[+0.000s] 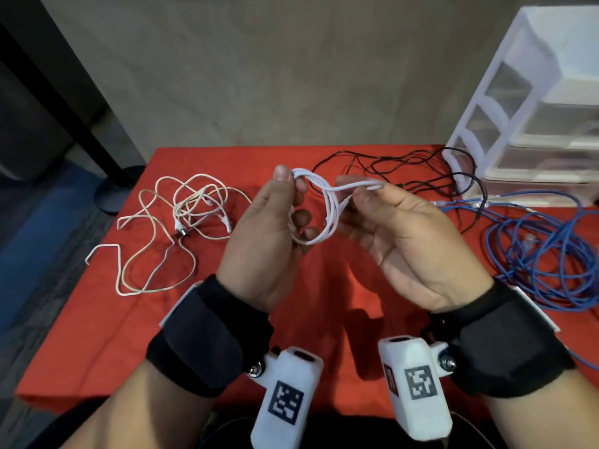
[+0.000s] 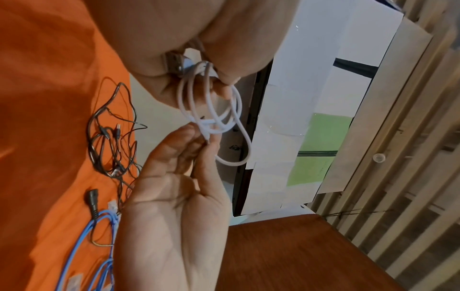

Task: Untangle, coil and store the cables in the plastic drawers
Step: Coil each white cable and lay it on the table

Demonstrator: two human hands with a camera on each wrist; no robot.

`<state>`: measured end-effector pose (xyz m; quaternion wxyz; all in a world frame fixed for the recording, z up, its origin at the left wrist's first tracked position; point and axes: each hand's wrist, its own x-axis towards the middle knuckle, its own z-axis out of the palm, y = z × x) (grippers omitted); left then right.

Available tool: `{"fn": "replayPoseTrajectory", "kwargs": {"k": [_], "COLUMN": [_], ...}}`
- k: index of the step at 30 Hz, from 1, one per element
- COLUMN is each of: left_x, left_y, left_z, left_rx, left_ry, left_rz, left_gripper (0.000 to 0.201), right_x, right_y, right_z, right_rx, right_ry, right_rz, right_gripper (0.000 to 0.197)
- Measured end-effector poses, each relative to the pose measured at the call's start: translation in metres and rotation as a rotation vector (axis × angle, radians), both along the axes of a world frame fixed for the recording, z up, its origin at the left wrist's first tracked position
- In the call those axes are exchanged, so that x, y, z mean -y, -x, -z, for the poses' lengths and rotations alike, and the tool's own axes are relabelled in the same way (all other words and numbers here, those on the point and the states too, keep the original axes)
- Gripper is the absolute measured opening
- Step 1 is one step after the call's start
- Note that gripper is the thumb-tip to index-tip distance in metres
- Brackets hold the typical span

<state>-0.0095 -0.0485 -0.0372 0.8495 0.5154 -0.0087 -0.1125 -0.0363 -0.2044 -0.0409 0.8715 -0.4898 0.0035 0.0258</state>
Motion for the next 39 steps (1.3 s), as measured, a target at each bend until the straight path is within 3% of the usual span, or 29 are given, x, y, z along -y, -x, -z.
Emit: {"fn": "replayPoseTrajectory", "kwargs": {"k": [3,6,8,10,12,15,17,21,23,26,30,32,36,39], "left_x": [0.006,0.005,0.003,0.000,-0.002,-0.004,-0.006,-0.011,-0.020,-0.032,-0.023,-0.016,-0.007,-0.004], "left_y": [0.001,0.003,0.001,-0.003,-0.005,-0.006,-0.006,-0.010,-0.018,-0.026,-0.018,-0.013,-0.006,-0.002], "left_z": [0.001,0.000,0.001,0.003,0.006,0.000,0.000,0.001,-0.005,-0.011,-0.009,-0.008,-0.008,-0.006], "left_rx": [0.012,0.018,-0.007,-0.016,-0.014,0.009,0.034,0.084,0.084,0.065,0.032,0.015,-0.032,-0.031], "left_ry": [0.009,0.013,0.004,-0.005,-0.003,-0.026,-0.039,0.014,0.110,0.207,0.263,0.285,0.272,0.157], "left_rz": [0.011,0.018,-0.023,-0.058,-0.050,-0.051,-0.072,-0.083,-0.124,-0.161,-0.137,-0.084,-0.036,-0.026], "left_gripper": [0.037,0.062,0.052,0.037,0.039,0.035,0.036,0.037,0.033,0.029,0.031,0.032,0.031,0.030], "right_x": [-0.010,-0.017,-0.017,-0.016,-0.015,-0.020,-0.023,-0.018,-0.010,-0.001,-0.002,-0.005,-0.020,-0.023], "right_y": [0.003,0.006,0.009,0.012,0.014,0.015,0.015,0.010,0.007,0.004,0.000,0.000,0.001,0.002], "right_z": [0.004,0.008,0.009,0.007,0.003,0.005,0.009,0.013,0.015,0.016,0.021,0.026,0.025,0.018], "right_rx": [-0.059,-0.070,-0.043,-0.046,-0.043,-0.019,0.032,0.097,0.113,0.124,0.229,0.190,0.071,0.078], "right_ry": [0.075,0.152,0.141,0.094,0.096,0.169,0.273,0.434,0.626,0.827,1.189,1.132,0.572,0.252], "right_rz": [-0.024,-0.023,-0.102,-0.206,-0.259,-0.244,-0.227,-0.163,-0.144,-0.112,0.077,0.134,0.213,0.231], "right_gripper": [0.025,0.016,0.011,0.023,0.026,0.009,0.003,0.023,0.028,0.013,0.012,0.010,0.004,0.014]}}
